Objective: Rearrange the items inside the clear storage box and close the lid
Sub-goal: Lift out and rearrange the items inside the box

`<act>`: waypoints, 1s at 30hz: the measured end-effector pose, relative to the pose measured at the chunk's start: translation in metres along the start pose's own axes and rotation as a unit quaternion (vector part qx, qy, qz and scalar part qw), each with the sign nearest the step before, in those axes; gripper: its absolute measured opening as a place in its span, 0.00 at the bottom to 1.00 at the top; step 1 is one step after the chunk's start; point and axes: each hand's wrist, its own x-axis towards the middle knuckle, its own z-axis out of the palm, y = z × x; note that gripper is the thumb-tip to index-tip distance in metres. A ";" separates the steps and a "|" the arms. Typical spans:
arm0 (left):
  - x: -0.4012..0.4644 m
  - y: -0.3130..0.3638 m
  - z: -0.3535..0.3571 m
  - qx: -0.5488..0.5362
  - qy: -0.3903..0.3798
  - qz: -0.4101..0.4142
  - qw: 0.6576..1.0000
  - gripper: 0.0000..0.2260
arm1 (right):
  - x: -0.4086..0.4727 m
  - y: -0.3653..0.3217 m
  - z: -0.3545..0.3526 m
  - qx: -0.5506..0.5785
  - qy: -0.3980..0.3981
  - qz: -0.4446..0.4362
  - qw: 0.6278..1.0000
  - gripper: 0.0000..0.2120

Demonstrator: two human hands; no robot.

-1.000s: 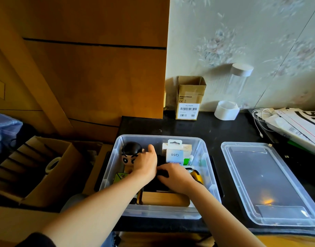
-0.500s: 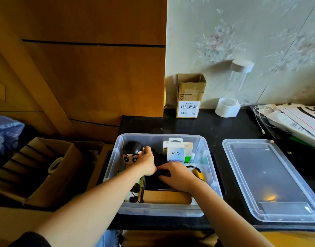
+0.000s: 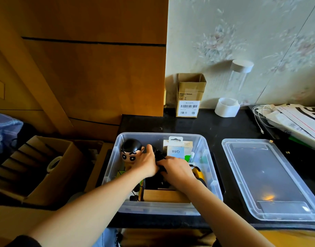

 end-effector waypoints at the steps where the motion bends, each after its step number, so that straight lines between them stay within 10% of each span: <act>1: 0.000 0.000 0.001 0.007 0.006 0.002 1.000 0.20 | 0.001 -0.002 0.000 -0.013 -0.001 0.006 1.000 0.14; 20: 0.004 0.002 0.007 -0.014 0.026 -0.055 0.998 0.22 | -0.010 0.008 -0.009 0.156 0.175 0.053 0.971 0.10; 30: 0.001 0.000 0.006 -0.034 0.050 -0.033 0.998 0.26 | -0.011 0.017 0.003 0.082 0.006 0.185 0.979 0.17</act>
